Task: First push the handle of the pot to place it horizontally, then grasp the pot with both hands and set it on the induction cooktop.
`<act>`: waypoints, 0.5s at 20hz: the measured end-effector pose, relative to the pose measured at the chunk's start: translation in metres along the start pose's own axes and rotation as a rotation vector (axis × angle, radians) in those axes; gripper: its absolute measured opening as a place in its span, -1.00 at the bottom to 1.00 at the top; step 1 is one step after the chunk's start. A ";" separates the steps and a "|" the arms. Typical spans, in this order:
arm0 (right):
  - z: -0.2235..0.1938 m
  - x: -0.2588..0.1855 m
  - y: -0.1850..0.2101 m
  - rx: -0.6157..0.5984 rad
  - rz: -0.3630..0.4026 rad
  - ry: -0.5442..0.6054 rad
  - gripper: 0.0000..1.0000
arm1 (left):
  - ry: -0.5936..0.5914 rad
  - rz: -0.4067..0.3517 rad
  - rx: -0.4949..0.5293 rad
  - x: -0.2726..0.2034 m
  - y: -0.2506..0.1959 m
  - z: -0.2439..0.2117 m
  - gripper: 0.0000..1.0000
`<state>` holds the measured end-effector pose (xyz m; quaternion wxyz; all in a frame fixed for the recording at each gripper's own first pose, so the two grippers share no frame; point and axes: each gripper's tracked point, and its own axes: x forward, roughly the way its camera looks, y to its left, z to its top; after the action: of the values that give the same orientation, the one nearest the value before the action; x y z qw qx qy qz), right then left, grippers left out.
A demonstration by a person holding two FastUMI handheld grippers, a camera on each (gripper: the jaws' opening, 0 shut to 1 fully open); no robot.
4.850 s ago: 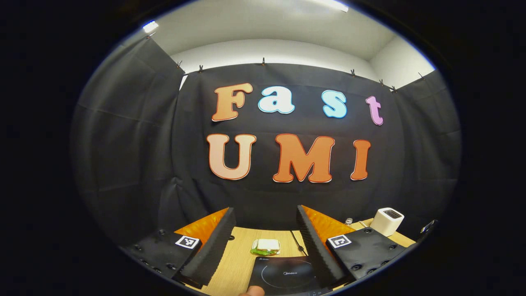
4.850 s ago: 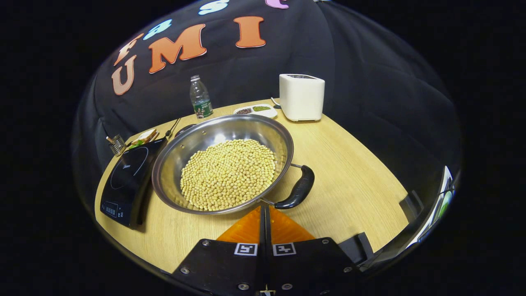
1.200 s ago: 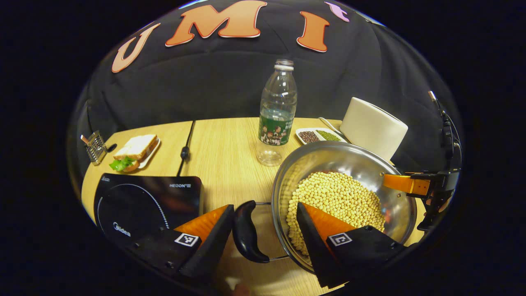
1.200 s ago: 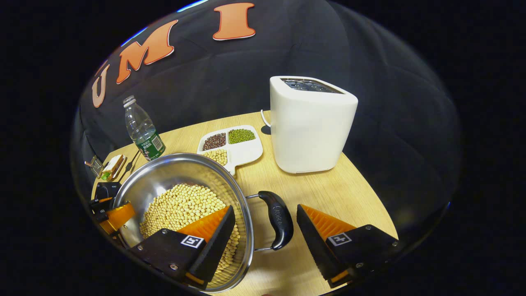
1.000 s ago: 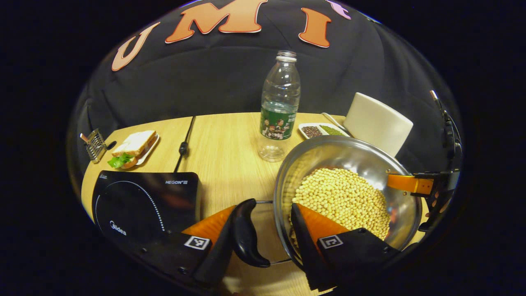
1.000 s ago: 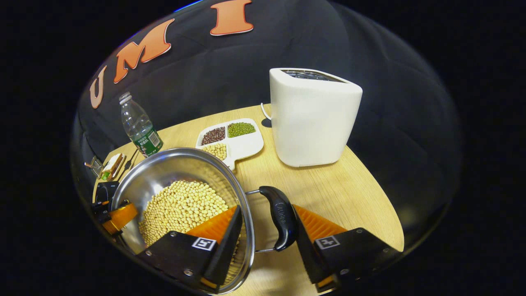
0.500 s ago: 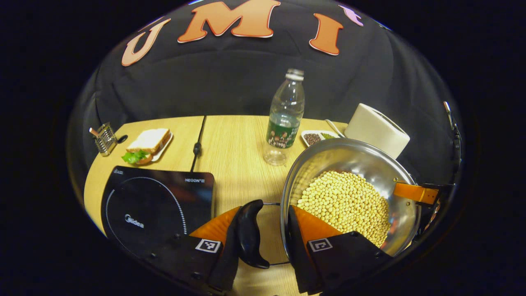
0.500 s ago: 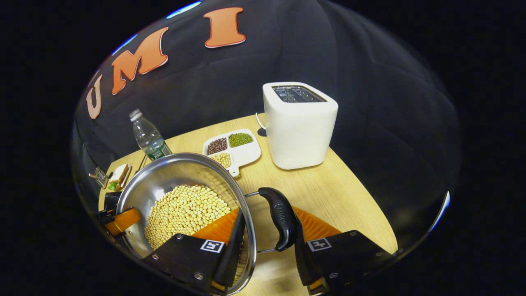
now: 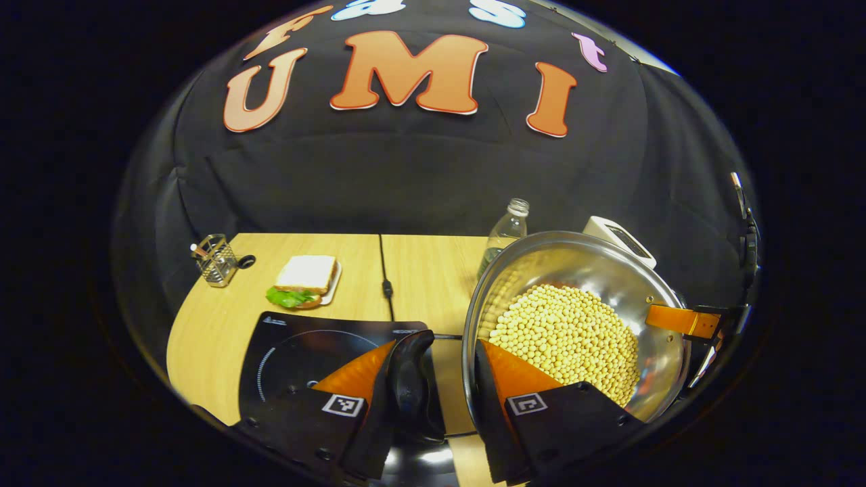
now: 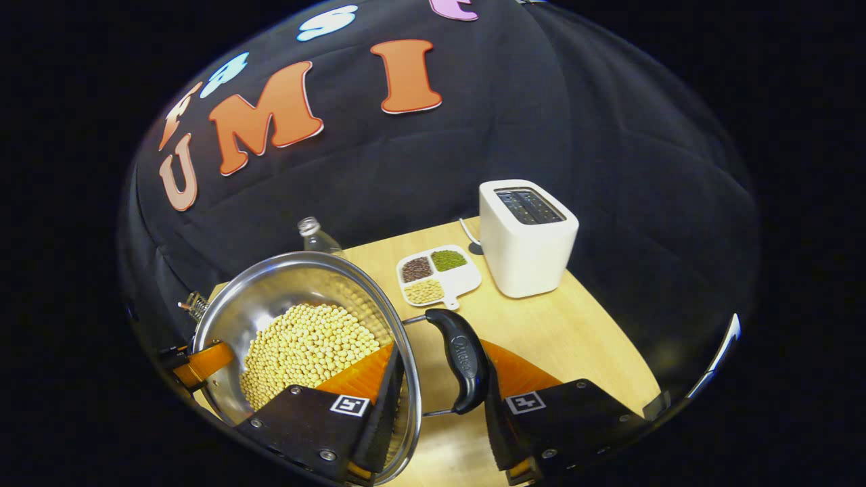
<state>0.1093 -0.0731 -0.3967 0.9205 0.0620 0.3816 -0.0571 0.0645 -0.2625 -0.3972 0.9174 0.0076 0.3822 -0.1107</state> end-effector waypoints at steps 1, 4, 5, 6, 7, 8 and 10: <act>-0.001 -0.006 0.015 -0.003 0.012 0.003 0.17 | -0.003 0.010 -0.003 -0.008 0.014 0.001 0.26; -0.008 -0.015 0.060 -0.018 0.042 0.005 0.17 | -0.007 0.042 -0.016 -0.023 0.061 0.000 0.21; -0.012 -0.017 0.073 -0.022 0.051 0.008 0.17 | -0.006 0.052 -0.021 -0.029 0.075 0.000 0.21; -0.016 -0.019 0.086 -0.027 0.060 0.011 0.17 | -0.007 0.060 -0.026 -0.035 0.090 0.000 0.26; -0.020 -0.020 0.101 -0.035 0.068 0.013 0.17 | -0.006 0.068 -0.031 -0.039 0.102 -0.003 0.26; -0.024 -0.020 0.114 -0.039 0.074 0.017 0.17 | -0.001 0.076 -0.036 -0.044 0.115 -0.004 0.26; -0.031 -0.019 0.137 -0.052 0.083 0.028 0.17 | 0.007 0.090 -0.046 -0.048 0.143 -0.010 0.26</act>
<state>0.0953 0.0681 -0.3947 0.9179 0.0546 0.3930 -0.0077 0.0549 -0.1125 -0.3808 0.9201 0.0043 0.3869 -0.0604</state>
